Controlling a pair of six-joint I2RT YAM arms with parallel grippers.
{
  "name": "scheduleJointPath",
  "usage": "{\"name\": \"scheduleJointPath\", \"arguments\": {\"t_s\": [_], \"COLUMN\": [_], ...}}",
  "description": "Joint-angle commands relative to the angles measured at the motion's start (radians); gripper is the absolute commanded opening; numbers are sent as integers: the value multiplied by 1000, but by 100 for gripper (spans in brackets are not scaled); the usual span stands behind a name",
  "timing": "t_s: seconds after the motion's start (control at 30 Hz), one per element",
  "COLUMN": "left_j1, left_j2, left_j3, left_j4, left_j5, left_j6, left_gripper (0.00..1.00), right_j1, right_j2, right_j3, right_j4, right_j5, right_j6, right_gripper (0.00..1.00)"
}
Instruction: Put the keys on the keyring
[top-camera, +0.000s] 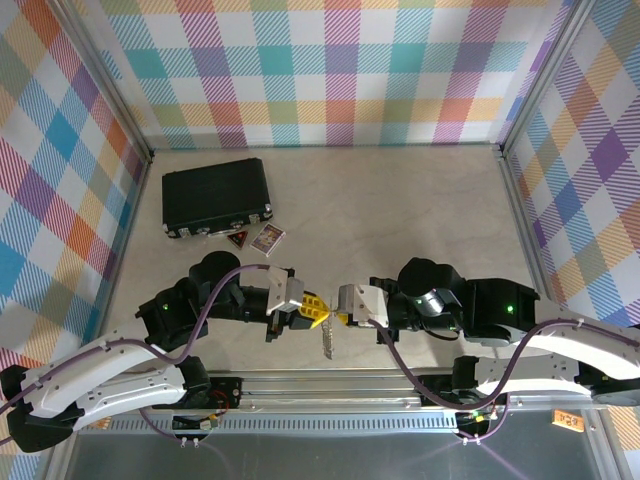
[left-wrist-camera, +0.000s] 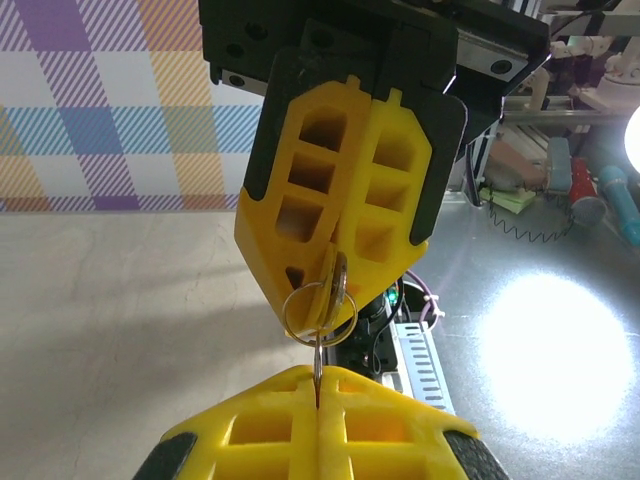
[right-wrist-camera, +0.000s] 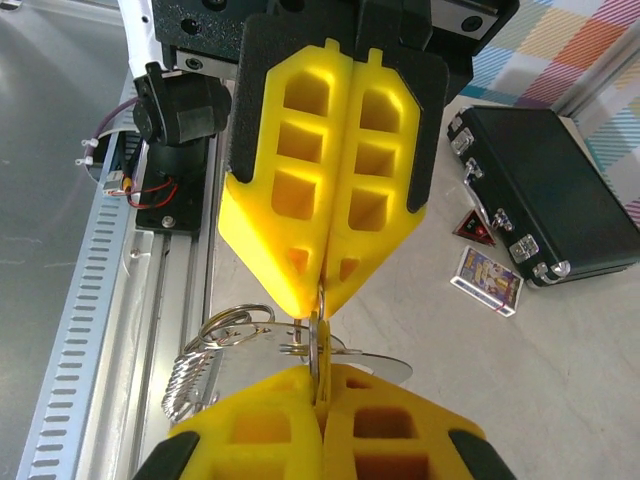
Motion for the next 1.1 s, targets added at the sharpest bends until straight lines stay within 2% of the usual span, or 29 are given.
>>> {"name": "scheduleJointPath", "arguments": {"t_s": [0.0,0.4,0.47,0.5,0.7,0.73,0.8,0.87,0.97,1.07], "left_j1": [1,1,1,1,1,1,1,1,1,1], "left_j2": [3,-6,-12,-15,-39,-42,-43,-43,-47,-60], "left_j3": [20,-9,-17,-19,-47,-52,-55,-61,-67,-78], "left_j4": [-31,15,20,23,53,57,54,51,53,63], "left_j5": [-25,-61,-68,-75,-150,-178,-221,-252,-267,-284], "left_j6": [20,1,-3,-5,-31,-37,-43,-47,-55,-63], "left_gripper": [0,0,3,6,43,51,75,90,99,100], "right_j1": [8,8,9,8,8,8,8,8,8,8], "right_j2": [-21,12,11,11,22,24,31,38,44,52], "right_j3": [44,73,73,73,89,91,91,94,96,96], "right_j4": [63,35,40,42,26,20,8,-4,-13,-18], "right_j5": [56,148,151,155,209,220,239,262,289,309], "right_j6": [-19,-10,-9,-9,2,5,12,24,36,46], "right_gripper": [0,0,0,0,0,0,0,0,0,0]}}
